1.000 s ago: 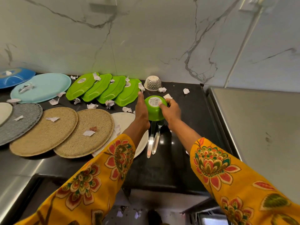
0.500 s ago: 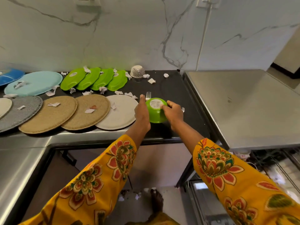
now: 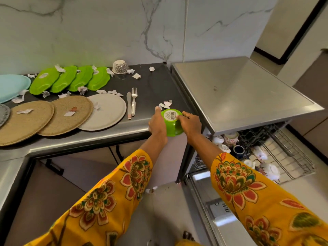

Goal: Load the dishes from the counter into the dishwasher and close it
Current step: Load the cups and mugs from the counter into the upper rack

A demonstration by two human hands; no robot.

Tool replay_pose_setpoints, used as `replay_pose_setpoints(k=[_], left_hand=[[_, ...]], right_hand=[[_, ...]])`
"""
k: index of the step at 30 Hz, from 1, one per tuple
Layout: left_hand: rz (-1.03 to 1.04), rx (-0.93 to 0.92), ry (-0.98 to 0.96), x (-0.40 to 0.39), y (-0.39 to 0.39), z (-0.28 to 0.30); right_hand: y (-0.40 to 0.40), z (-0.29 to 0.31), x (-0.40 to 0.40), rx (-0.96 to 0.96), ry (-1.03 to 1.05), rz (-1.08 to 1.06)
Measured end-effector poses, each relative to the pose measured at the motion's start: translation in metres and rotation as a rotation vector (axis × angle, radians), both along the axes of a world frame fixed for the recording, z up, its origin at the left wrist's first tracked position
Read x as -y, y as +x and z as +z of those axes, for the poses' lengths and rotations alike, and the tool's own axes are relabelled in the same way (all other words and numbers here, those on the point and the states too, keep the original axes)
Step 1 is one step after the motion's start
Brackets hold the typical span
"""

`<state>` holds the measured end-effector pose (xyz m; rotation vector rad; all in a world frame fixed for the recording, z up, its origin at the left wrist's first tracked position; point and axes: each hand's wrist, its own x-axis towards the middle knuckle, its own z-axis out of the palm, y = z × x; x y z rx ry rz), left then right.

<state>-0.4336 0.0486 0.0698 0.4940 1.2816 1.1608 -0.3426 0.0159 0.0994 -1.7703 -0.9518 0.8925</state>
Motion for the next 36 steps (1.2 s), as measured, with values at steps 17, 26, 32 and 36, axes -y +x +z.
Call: replay_pose_setpoints(k=[17,26,32,36], left_hand=[[-0.036,-0.229,0.022,0.058,0.177,-0.048],[-0.076,-0.200,-0.068,0.090,0.260,-0.071],[-0.133,-0.178,-0.080,0.111,0.295,-0.070],[-0.146,-0.214,-0.113,0.111,0.318,-0.087]], right_hand=[[0.157,-0.022,0.079,-0.010,-0.058,-0.198],[0.240,-0.036,0.113,-0.037,-0.067,-0.202],[0.280,-0.046,0.131,-0.061,-0.109,-0.208],[0.303,-0.056,0.136,-0.071,-0.145,-0.225]])
